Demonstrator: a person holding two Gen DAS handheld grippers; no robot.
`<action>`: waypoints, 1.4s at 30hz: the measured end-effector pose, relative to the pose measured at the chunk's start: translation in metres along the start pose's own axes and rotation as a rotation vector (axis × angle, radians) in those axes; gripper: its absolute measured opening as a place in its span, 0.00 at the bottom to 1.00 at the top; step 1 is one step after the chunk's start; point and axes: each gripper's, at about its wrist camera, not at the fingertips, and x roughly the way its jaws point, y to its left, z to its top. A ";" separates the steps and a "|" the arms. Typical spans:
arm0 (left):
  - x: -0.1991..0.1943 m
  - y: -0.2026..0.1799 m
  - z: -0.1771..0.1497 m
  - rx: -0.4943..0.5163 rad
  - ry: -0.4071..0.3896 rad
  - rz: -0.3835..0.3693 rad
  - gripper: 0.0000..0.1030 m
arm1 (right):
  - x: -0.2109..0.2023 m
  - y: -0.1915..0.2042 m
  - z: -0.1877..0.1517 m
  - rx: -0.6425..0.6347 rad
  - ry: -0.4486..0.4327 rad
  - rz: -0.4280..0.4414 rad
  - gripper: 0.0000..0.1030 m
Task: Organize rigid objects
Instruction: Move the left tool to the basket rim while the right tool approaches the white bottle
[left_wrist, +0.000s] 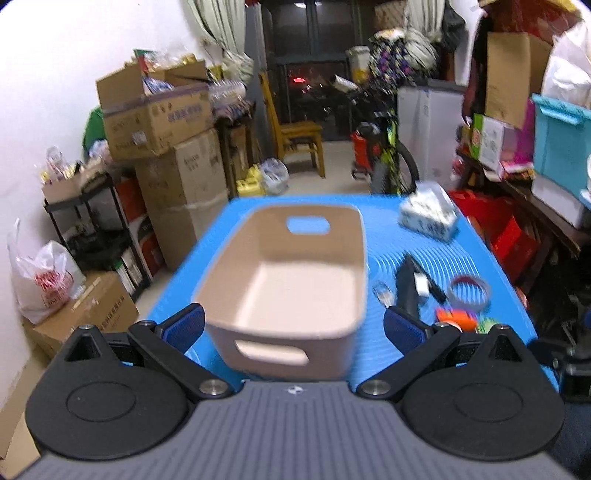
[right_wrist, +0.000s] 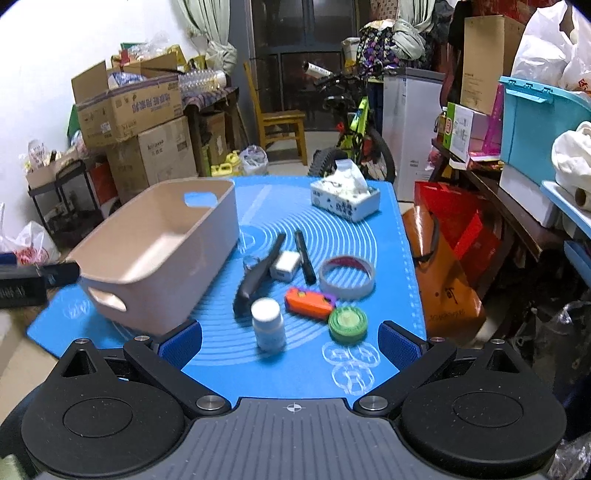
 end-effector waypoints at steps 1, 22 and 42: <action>0.002 0.003 0.006 -0.005 -0.002 0.003 0.99 | 0.001 0.002 0.005 0.002 -0.007 0.000 0.98; 0.109 0.096 0.059 -0.005 0.091 0.109 0.98 | 0.084 0.024 0.052 0.061 0.032 -0.061 0.98; 0.224 0.120 0.038 -0.013 0.406 -0.045 0.84 | 0.179 0.033 0.030 0.064 0.181 -0.122 0.98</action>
